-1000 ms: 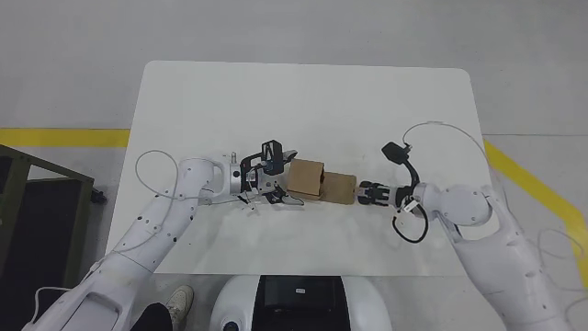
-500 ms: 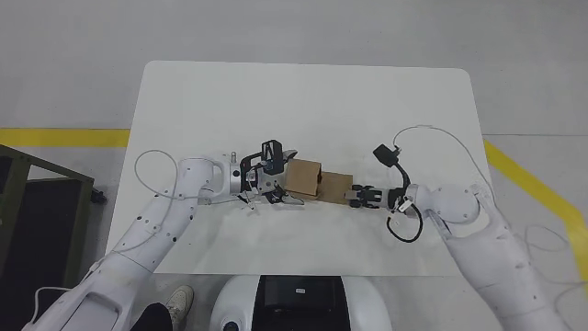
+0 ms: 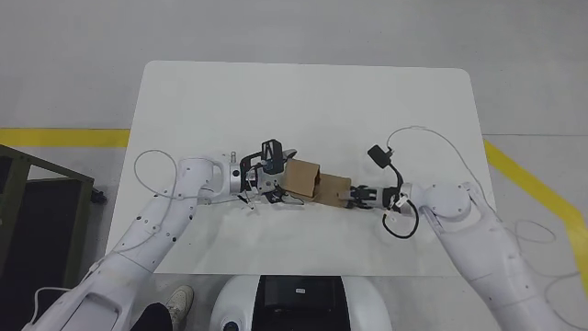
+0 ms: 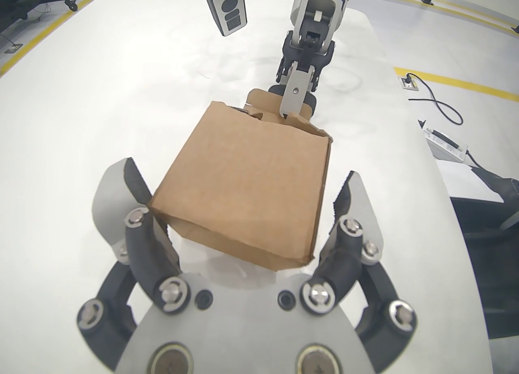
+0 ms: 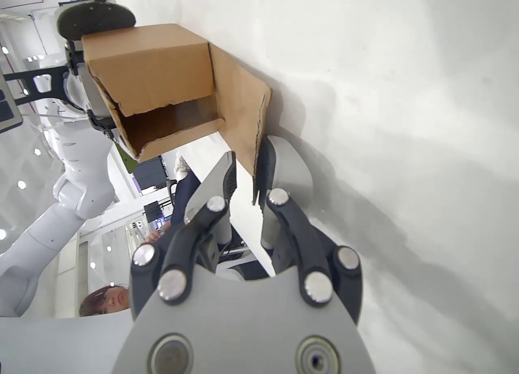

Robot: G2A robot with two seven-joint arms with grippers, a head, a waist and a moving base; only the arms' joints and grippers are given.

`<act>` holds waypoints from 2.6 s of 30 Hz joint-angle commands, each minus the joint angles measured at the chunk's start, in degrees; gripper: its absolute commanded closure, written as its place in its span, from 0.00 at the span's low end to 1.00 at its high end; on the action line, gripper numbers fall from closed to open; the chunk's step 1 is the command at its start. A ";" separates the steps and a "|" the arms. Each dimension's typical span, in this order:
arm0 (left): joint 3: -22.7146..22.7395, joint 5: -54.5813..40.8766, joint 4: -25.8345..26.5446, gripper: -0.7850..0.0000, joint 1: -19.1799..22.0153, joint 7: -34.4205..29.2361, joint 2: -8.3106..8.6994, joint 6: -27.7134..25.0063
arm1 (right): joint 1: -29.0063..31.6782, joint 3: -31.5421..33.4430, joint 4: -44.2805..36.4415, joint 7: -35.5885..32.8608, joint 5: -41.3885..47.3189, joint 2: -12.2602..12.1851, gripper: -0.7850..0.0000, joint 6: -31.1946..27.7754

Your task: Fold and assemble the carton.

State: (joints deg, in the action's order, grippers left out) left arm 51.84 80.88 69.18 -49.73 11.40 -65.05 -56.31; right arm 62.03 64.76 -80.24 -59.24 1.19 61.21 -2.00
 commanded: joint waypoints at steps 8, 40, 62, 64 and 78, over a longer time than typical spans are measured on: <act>0.23 0.06 0.00 0.00 -0.28 0.37 0.08 0.04 | 0.21 0.82 -0.79 1.07 3.10 0.00 0.85 -1.72; 0.36 0.37 -0.24 0.00 -0.23 0.72 0.13 -0.14 | -1.55 -2.82 -8.17 5.55 0.87 0.84 0.55 0.69; 0.31 0.30 -0.53 0.00 -0.20 0.33 0.10 -0.09 | -1.13 -3.01 -2.76 4.05 12.96 1.68 0.77 -6.21; 0.27 0.41 -0.47 0.00 -0.17 0.29 0.09 -0.11 | -1.37 -3.21 -2.26 3.82 13.05 1.75 0.83 -6.35; 0.38 0.40 -0.38 0.00 -0.21 0.33 0.13 -0.11 | -1.48 -3.61 -1.28 4.63 9.79 1.69 0.79 -4.61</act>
State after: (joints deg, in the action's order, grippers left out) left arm 52.22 81.31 68.78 -49.94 11.76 -64.93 -56.43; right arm 60.40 61.02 -81.51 -54.62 11.01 62.94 -6.65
